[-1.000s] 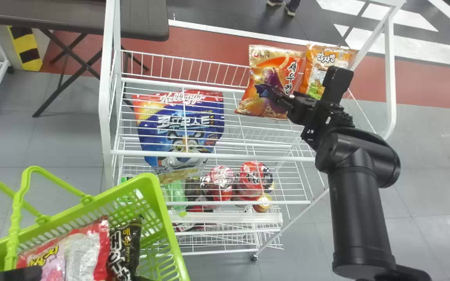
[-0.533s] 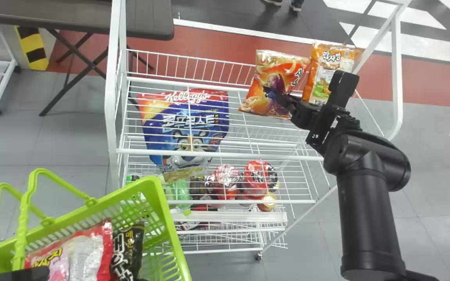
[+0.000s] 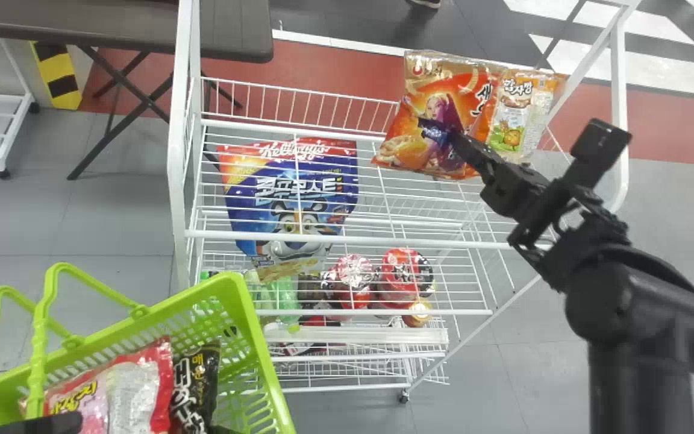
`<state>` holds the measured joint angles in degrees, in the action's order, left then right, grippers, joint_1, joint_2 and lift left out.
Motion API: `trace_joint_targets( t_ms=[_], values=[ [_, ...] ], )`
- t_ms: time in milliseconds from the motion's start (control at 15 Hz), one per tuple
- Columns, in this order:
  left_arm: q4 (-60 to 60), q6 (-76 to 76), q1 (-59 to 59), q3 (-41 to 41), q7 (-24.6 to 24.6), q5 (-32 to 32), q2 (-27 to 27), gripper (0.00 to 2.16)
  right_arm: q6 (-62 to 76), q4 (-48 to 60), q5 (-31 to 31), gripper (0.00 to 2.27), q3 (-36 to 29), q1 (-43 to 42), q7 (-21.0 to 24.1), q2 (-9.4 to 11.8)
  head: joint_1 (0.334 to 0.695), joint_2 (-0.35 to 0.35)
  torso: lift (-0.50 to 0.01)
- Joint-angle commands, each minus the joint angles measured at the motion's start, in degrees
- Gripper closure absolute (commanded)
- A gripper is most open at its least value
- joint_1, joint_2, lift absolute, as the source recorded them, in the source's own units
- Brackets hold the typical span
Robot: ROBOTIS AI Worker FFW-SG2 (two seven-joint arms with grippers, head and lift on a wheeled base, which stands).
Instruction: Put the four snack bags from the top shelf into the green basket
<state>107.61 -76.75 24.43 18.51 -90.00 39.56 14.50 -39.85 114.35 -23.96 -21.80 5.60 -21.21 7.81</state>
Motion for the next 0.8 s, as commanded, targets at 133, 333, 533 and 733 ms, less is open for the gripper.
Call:
trace_joint_targets(
  t_ms=[133, 333, 533, 733],
  values=[
    [0.1, 2.1, -1.1, -0.3, -0.6, -5.2, -1.7, 2.15, -7.4, 23.1, -12.6, 2.25, 0.0, 18.0, -0.2, -3.1, 0.695, -0.219, 0.000],
    [0.1, 2.8, -1.3, -0.9, -0.6, -6.0, -2.1, 2.15, -16.0, 30.7, -14.4, 2.25, 7.3, 23.2, -0.2, -3.9, 0.695, -0.110, 0.000],
    [0.4, 3.7, -1.3, -2.0, -0.6, -7.1, -2.4, 2.15, -22.5, 31.5, -13.6, 2.25, 16.3, 21.6, 1.1, -3.8, 0.695, 0.024, 0.000],
    [0.4, 3.8, -1.2, -2.5, -0.6, -7.2, -2.4, 2.15, -30.4, 28.1, -10.8, 2.25, 25.2, 18.0, 3.0, -3.7, 0.695, 0.190, 0.000]
  ],
)
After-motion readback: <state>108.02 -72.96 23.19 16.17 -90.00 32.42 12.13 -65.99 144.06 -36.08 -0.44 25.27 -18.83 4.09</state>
